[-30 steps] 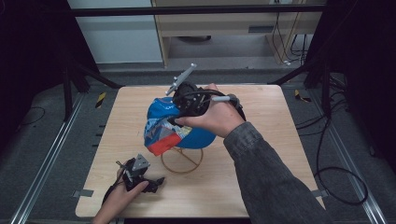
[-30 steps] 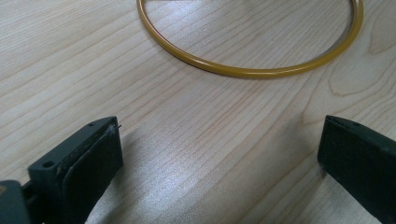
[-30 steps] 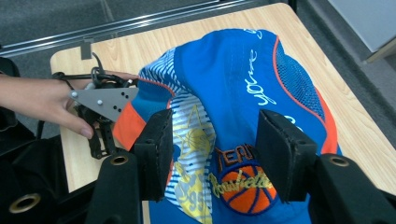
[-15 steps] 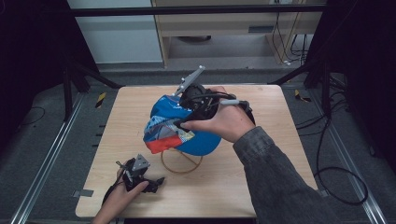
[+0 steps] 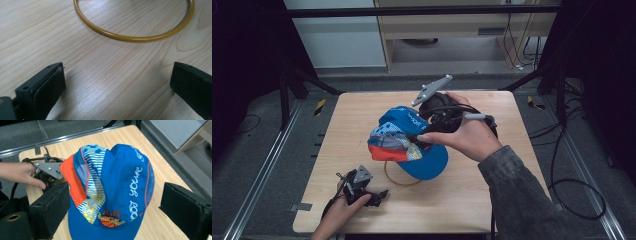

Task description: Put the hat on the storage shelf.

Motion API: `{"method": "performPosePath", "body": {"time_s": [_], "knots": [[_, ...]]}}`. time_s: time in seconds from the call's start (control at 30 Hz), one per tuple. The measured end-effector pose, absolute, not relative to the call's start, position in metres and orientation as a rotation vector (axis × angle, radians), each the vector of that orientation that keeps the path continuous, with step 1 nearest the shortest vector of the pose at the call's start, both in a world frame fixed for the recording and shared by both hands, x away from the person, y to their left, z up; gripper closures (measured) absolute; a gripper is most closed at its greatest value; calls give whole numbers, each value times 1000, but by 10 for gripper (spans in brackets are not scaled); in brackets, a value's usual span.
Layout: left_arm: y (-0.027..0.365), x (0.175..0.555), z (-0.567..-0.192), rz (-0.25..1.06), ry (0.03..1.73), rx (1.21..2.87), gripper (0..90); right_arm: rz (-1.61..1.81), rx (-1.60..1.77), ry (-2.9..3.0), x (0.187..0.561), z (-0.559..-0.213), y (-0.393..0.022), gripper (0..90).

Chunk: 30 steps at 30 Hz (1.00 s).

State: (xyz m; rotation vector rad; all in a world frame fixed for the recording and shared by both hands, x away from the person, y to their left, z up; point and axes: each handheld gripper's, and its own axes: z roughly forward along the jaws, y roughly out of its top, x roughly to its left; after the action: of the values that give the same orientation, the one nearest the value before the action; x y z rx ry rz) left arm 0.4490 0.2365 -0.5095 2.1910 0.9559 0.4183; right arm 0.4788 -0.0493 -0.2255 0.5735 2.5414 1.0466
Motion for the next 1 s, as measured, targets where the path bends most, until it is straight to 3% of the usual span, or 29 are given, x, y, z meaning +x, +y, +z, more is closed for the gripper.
{"method": "performPosePath", "body": {"time_s": [0.37, 1.0], "knots": [[236, 449, -510, 423, 957, 2185, 0, 1104, 645, 2474, 471, -232, -98, 52], [237, 449, -510, 422, 953, 2190, 0, 1064, 815, 2425, 473, -265, -153, 70]]}}
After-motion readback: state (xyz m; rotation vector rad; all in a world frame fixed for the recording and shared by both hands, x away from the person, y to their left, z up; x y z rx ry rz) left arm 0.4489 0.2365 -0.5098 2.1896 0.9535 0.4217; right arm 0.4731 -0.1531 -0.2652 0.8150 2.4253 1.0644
